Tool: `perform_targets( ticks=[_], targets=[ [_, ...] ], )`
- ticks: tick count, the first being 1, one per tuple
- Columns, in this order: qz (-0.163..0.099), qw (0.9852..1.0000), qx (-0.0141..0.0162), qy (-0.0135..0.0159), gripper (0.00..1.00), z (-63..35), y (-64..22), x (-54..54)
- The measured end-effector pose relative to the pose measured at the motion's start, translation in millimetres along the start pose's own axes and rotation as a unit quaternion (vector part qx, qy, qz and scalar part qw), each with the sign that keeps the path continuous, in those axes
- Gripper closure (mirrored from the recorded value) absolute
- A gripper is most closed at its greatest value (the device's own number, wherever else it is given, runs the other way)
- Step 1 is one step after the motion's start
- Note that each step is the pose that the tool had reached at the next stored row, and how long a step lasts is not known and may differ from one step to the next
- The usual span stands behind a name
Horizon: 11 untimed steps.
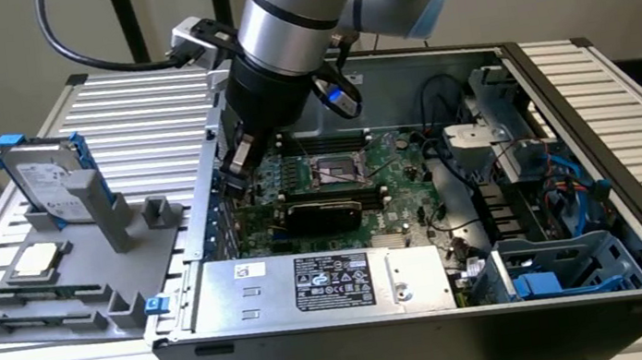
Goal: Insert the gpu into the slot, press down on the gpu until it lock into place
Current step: 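Press down on the gpu until it lock into place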
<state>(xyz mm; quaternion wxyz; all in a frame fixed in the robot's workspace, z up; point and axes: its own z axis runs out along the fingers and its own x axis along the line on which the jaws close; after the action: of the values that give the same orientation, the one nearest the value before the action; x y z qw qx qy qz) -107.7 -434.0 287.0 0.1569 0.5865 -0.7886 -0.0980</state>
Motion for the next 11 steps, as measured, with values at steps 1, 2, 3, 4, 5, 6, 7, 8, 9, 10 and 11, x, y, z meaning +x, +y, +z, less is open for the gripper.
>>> perform_targets(
  ticks=[1,2,3,4,5,6,7,8,9,10,11],
  targets=[
    [0.000,1.0000,0.0003,0.0000,0.89,0.1,0.1,-0.1],
    [0.000,1.0000,0.0005,0.0001,0.89,0.1,0.2,-0.2],
    [0.000,1.0000,0.0005,0.0001,0.89,0.1,0.2,-0.3],
    [0.000,1.0000,0.0006,0.0001,0.89,0.1,0.2,-0.4],
    [0.000,1.0000,0.0006,0.0002,0.89,0.1,0.2,-0.4],
    [0.000,1.0000,0.0006,0.0004,0.89,0.0,0.2,-0.4],
    [0.001,1.0000,0.0007,0.0005,0.89,-0.1,0.3,-0.4],
    [0.001,1.0000,0.0007,0.0006,0.89,-0.3,0.4,-0.4],
    [0.001,1.0000,0.0007,0.0007,0.89,-0.8,0.6,-0.3],
    [0.001,1.0000,0.0006,0.0008,0.89,-1.6,0.9,-0.2],
    [0.001,1.0000,0.0007,0.0007,0.89,-2.3,1.2,-0.1]
  ],
)
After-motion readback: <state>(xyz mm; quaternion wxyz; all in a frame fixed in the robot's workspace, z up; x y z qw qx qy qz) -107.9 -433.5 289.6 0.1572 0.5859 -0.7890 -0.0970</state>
